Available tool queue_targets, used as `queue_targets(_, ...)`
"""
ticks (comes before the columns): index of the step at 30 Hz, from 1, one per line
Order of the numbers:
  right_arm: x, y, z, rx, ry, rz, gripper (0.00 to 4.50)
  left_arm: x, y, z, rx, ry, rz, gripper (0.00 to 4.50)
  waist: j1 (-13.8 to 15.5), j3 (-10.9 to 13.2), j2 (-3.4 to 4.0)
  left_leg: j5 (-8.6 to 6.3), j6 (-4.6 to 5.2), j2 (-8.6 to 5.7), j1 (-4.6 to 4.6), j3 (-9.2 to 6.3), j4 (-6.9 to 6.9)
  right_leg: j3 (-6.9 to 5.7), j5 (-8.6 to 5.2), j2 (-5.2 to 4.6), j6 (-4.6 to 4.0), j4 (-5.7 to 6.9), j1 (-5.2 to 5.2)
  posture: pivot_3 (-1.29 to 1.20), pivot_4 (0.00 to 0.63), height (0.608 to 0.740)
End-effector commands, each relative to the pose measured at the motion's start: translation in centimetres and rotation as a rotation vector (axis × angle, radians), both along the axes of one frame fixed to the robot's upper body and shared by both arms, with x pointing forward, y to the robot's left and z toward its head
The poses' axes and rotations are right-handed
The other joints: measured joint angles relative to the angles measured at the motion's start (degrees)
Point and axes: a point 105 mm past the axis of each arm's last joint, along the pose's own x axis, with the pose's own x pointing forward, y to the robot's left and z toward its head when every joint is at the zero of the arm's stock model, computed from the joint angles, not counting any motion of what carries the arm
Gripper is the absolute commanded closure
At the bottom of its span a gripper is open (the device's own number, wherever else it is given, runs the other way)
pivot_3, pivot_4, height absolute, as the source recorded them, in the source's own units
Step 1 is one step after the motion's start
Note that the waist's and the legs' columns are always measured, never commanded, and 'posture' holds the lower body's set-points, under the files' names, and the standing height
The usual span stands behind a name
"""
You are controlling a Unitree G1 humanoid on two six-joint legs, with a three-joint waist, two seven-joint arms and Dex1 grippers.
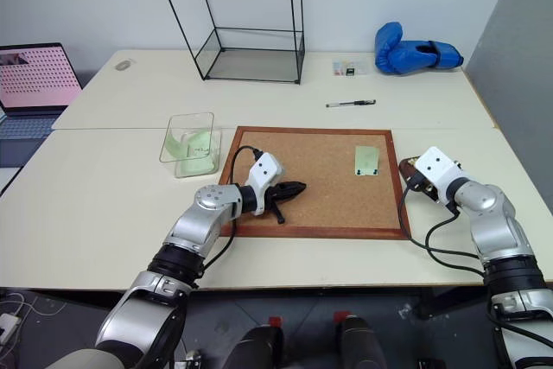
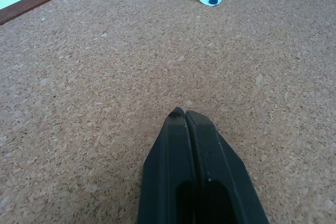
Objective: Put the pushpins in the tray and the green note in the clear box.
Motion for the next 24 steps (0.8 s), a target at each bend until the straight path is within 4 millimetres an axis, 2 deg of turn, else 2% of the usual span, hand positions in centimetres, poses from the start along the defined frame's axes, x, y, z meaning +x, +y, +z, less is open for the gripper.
queue_targets(1, -0.2, 2.5, 3.1, 0.147, -0.045, 0.101, 0.81, -0.9, 0.3, -3.0, 0.066, 0.101, -0.006, 4.50, -0.01, 0.00, 0.00, 0.00, 0.00, 0.00, 0.00, 0.00, 0.00, 0.00, 0.00, 0.00, 0.00, 0.00, 0.00, 0.00, 0.150, 0.740)
queue_targets(9, -1.0, 7.6, 1.7, 0.379, 0.057, 0.210, 0.81, -0.9, 0.3, -3.0, 0.069, 0.099, -0.010, 4.50, 0.00, -0.01, -0.01, 0.00, 0.00, 0.01, 0.00, -0.04, 0.00, -0.03, 0.00, 0.00, 0.00, 0.00, 0.02, 0.00, 0.150, 0.740)
queue_targets(15, 0.1, 8.4, 0.8, 0.420, 0.061, 0.170, 0.81, -1.0, 0.4, -3.1, 0.071, 0.099, -0.008, 4.50, 0.00, -0.01, 0.00, 0.00, 0.00, 0.00, 0.00, -0.05, 0.00, -0.03, 0.00, 0.00, 0.00, 0.00, 0.01, 0.00, 0.150, 0.740)
queue_targets(17, 0.4, 8.4, 0.6, 0.423, 0.061, 0.161, 1.18, -1.0, 0.4, -3.1, 0.072, 0.101, -0.006, 4.50, 0.00, -0.01, 0.00, 0.00, 0.00, 0.01, 0.00, -0.06, 0.00, -0.04, 0.00, 0.00, 0.00, 0.00, 0.01, 0.00, 0.150, 0.740)
queue_targets(18, 0.6, 8.4, 0.5, 0.423, 0.060, 0.156, 1.19, -1.0, 0.5, -3.2, 0.072, 0.101, -0.006, 4.50, 0.00, -0.01, 0.00, 0.00, 0.00, 0.01, 0.00, -0.05, 0.00, -0.04, 0.00, 0.00, 0.00, 0.01, 0.01, 0.00, 0.150, 0.740)
queue_targets(24, 1.4, 8.2, 0.1, 0.430, 0.057, 0.136, 2.44, -1.1, 0.5, -3.2, 0.074, 0.099, -0.004, 4.50, -0.02, -0.01, 0.00, 0.00, 0.00, 0.01, 0.01, -0.05, 0.00, -0.04, 0.00, 0.00, 0.00, 0.00, 0.01, 0.00, 0.150, 0.740)
